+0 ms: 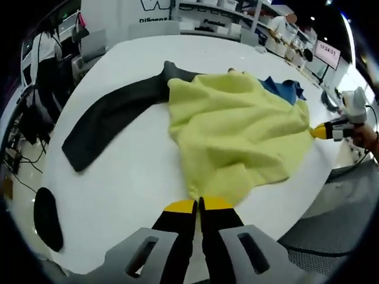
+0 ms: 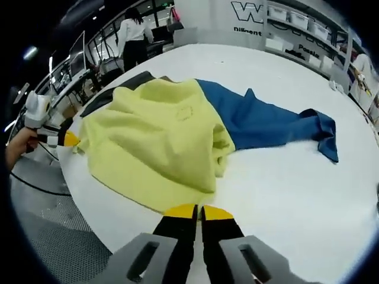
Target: Fold the garment on the visible template until the final outline fits inside the template.
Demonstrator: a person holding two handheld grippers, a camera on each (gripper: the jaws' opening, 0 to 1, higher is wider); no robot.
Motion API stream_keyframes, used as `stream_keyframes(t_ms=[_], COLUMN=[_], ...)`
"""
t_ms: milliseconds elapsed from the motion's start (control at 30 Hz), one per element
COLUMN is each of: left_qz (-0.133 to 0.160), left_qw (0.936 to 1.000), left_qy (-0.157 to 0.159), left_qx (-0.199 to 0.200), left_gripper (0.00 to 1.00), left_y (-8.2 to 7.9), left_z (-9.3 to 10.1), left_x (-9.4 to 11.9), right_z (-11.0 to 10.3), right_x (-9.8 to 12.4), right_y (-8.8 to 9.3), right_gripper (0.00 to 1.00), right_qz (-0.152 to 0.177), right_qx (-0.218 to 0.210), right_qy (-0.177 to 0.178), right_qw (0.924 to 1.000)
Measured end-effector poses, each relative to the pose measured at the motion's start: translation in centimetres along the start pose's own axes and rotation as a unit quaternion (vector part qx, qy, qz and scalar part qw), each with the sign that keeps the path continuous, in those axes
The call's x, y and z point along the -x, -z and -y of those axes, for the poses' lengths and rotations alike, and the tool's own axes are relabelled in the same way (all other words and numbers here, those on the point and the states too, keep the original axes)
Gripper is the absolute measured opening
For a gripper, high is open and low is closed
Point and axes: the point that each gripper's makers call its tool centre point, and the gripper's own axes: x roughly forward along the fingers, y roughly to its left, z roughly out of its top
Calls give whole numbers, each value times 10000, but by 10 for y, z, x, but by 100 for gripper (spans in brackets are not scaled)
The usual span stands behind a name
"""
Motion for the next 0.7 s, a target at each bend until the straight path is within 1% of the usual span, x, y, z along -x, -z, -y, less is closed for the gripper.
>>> stream_keyframes(t_ms=[100, 133, 200, 233, 267, 300, 367, 400, 433, 467, 500, 533, 600, 700], left_qz=[-53, -100, -173, -276, -332, -432, -467, -537, -626, -712, -811, -902, -946, -1054], left_qw=[10000, 9999, 9998, 9995, 9993, 9988, 9987, 9984, 9978, 9972, 9963, 9952, 9947, 9932], left_qy=[-10, 10, 35, 26, 12, 12, -21, -16, 15, 31, 24, 43, 7, -25], left_qx=[-16, -35, -75, -152, -197, -231, -187, -163, -207, -247, -277, -367, -396, -489], left_gripper=[5, 5, 5, 5, 5, 5, 5, 5, 5, 5, 5, 5, 5, 5], left_y=[2, 3, 6, 10, 12, 15, 17, 20, 23, 26, 30, 33, 36, 39], left_z=[-2, -3, -4, -5, -6, -5, -5, -5, -3, -2, -1, 0, 0, -1], left_x=[4, 8, 11, 13, 15, 17, 19, 21, 23, 24, 25, 26, 26, 28], right_z=[-3, -5, -7, -8, -10, -12, -16, -17, -19, -19, -21, -23, -27, -32], right_x=[5, 9, 13, 16, 17, 19, 22, 23, 25, 26, 28, 29, 32, 34], right_y=[7, 13, 21, 24, 27, 27, 29, 31, 35, 37, 41, 42, 47, 53], right_gripper=[0, 0, 0, 0, 0, 0, 0, 0, 0, 0, 0, 0, 0, 0], right_qz=[-163, -305, -519, -586, -667, -691, -773, -827, -988, -1058, -1184, -1214, -1367, -1483], right_qx=[31, 48, 221, 255, 334, 306, 296, 301, 339, 378, 514, 528, 665, 728], right_qy=[-39, -26, -66, -23, -53, -76, -132, -147, -163, -145, -180, -178, -236, -307], right_qw=[9999, 9995, 9984, 9980, 9972, 9971, 9965, 9960, 9944, 9936, 9915, 9910, 9881, 9858])
